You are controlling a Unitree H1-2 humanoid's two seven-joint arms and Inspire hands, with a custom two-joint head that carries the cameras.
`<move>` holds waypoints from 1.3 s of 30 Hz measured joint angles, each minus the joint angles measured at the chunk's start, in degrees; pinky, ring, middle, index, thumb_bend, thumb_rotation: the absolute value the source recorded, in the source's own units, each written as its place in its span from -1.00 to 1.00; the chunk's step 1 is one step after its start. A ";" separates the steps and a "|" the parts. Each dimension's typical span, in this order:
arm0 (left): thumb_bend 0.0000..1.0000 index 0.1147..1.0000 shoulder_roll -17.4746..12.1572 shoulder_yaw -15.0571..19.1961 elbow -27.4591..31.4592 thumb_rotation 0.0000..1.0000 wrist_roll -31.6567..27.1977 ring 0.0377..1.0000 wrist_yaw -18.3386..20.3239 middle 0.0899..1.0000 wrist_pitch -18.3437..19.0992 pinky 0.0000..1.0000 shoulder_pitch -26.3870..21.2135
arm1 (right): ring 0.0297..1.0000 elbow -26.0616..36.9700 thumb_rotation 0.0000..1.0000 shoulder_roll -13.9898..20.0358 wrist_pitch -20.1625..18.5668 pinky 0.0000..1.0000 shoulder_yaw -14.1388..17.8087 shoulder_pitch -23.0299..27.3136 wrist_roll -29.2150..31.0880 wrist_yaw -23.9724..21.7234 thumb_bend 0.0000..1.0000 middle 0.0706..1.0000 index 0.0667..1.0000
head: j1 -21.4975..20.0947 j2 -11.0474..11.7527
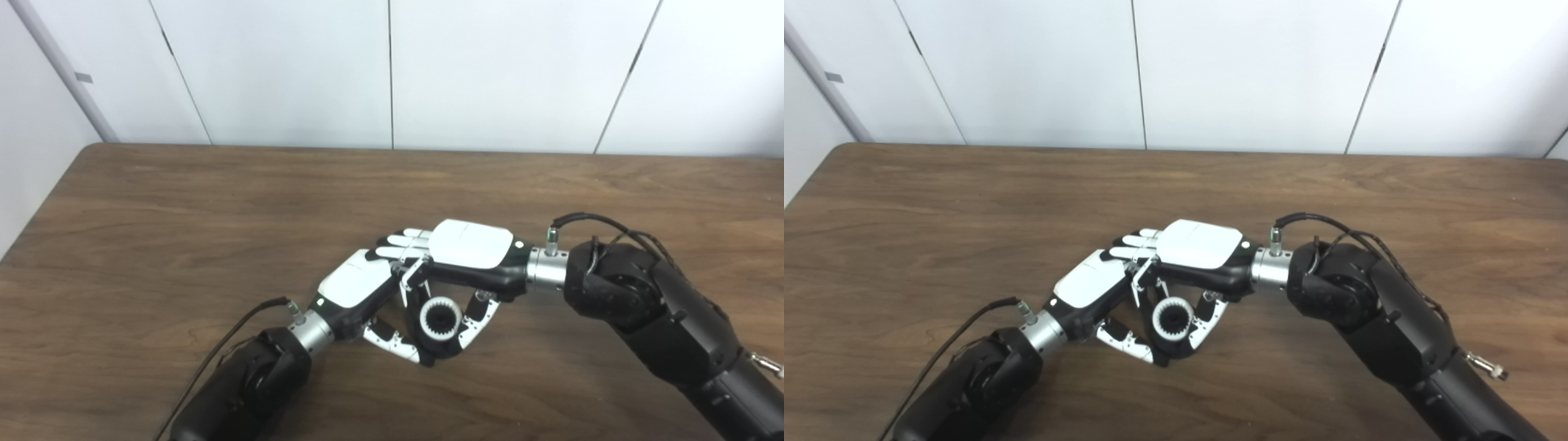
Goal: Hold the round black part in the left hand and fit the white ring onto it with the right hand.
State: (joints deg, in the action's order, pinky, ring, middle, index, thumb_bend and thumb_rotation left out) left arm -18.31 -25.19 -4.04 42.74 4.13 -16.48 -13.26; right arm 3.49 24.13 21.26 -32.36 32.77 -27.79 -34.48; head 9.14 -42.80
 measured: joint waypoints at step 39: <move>0.05 -0.17 -1.48 1.66 -2.82 -0.86 -2.28 1.00 -1.83 0.71 -2.88 1.00 0.43 | 1.00 1.91 -0.03 0.85 -4.87 1.00 17.29 -6.65 3.79 3.69 0.74 0.99 0.43 | -5.10 3.69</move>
State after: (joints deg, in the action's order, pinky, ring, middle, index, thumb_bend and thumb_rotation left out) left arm -19.79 -23.53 -6.86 40.46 2.30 -19.36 -12.82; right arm 5.41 24.98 16.39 -15.07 26.12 -24.00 -30.79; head 4.04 -39.11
